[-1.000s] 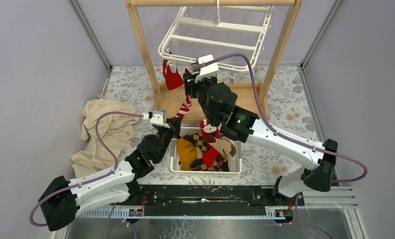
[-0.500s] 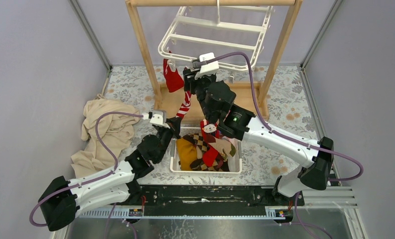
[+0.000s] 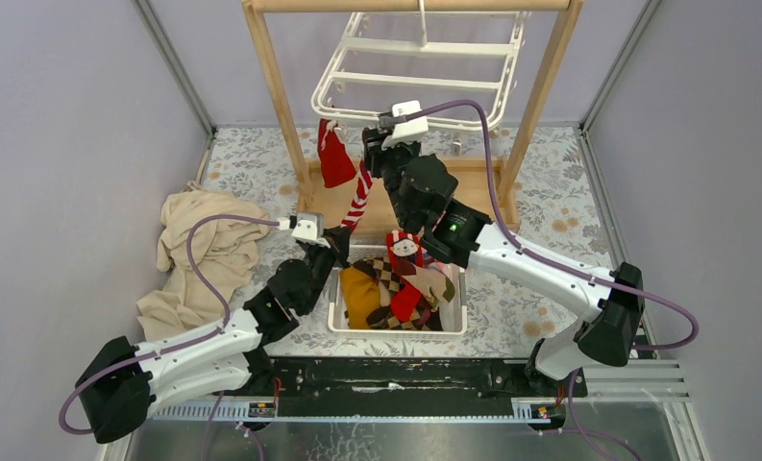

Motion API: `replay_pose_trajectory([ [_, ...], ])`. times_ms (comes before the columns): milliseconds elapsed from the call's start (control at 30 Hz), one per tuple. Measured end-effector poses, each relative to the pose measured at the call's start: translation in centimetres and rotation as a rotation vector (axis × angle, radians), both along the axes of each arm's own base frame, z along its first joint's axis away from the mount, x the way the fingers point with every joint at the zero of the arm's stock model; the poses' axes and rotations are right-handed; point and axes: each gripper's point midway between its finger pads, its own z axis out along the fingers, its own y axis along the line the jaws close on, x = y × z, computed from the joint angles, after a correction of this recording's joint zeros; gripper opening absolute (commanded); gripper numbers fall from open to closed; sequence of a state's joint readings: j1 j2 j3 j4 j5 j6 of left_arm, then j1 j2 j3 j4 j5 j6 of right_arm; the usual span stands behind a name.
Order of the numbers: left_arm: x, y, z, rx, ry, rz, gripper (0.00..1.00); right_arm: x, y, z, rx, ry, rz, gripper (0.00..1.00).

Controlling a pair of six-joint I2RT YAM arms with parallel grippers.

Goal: Remove the socks clipped to the hanger
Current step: Remove the sock from the hanger.

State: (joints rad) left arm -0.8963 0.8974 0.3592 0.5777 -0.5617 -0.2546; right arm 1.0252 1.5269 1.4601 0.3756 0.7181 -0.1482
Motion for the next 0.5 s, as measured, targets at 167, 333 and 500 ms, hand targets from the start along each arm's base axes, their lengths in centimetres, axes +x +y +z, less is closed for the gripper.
replay_pose_trajectory([
  [167, 0.0, 0.0, -0.1, 0.003, 0.003, 0.000, 0.08, 0.1, 0.1, 0.0, 0.023, -0.008, 0.004, 0.24],
  [333, 0.0, -0.1, -0.2, 0.005, 0.004, 0.000, 0.08, 0.2, 0.1, -0.6, 0.030, -0.005, 0.004, 0.18],
  [500, 0.1, -0.1, -0.2, 0.006, 0.005, 0.000, 0.08, 0.3, 0.2, -1.5, 0.021, 0.003, 0.009, 0.35],
])
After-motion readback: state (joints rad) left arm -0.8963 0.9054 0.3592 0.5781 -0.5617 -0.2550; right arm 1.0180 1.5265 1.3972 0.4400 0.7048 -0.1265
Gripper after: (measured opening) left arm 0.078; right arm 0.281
